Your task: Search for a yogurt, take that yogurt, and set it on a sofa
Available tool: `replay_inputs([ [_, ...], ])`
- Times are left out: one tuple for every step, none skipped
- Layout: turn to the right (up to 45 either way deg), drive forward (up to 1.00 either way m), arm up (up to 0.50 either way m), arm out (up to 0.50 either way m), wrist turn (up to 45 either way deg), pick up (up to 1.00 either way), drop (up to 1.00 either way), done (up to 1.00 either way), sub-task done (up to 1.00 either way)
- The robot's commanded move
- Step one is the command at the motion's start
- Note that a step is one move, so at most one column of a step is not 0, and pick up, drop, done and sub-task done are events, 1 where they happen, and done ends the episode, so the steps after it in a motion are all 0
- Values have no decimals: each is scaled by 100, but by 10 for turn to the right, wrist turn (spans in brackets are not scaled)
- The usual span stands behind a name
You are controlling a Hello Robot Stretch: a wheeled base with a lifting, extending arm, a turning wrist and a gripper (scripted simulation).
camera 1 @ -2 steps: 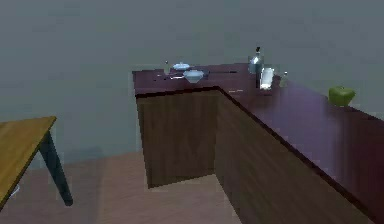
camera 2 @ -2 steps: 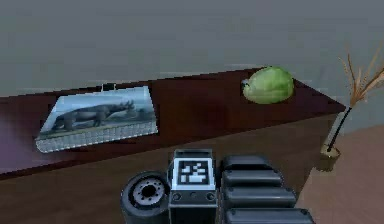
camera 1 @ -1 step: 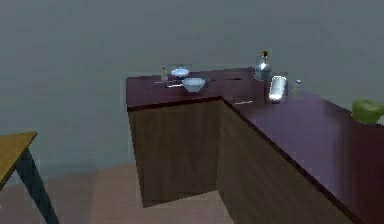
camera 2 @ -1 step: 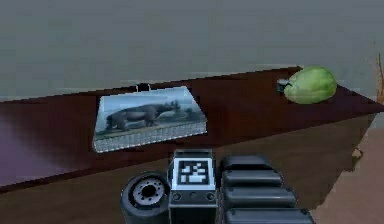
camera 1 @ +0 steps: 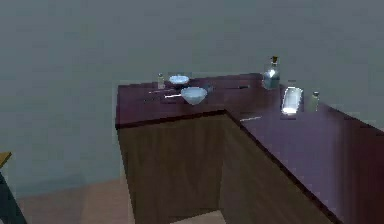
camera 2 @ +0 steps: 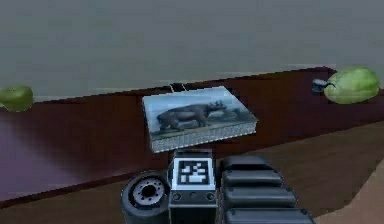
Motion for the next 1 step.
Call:
replay_inputs([
  [-450, 0, 0, 0, 0, 0, 0, 0, 0],
])
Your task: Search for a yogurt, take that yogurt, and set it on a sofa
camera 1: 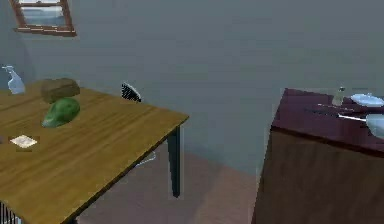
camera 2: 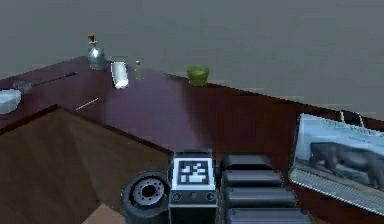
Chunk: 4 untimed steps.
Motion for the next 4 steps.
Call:
replay_inputs([
  [-450, 0, 0, 0, 0, 0, 0, 0, 0],
  [-450, 0, 0, 0, 0, 0, 0, 0, 0],
  [-360, 0, 0, 0, 0, 0, 0, 0, 0],
  [0, 100, 0, 0, 0, 0, 0, 0, 0],
])
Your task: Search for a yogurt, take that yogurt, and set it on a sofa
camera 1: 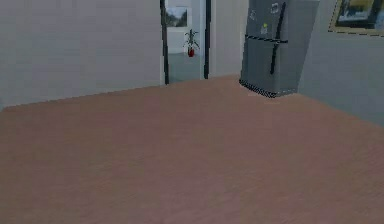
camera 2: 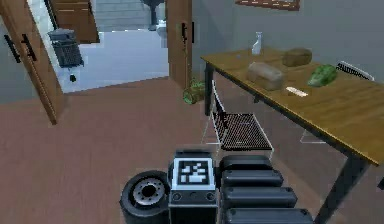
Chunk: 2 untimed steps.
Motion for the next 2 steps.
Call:
replay_inputs([
  [0, 100, 0, 0, 0, 0, 0, 0, 0],
  [0, 100, 0, 0, 0, 0, 0, 0, 0],
])
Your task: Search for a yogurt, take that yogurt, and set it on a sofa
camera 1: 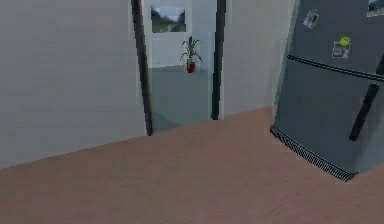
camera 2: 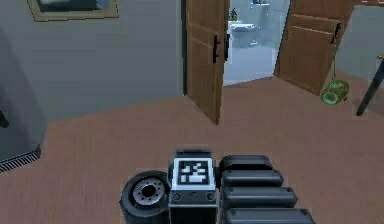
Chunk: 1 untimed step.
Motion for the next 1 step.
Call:
replay_inputs([
  [0, 100, 0, 0, 0, 0, 0, 0, 0],
])
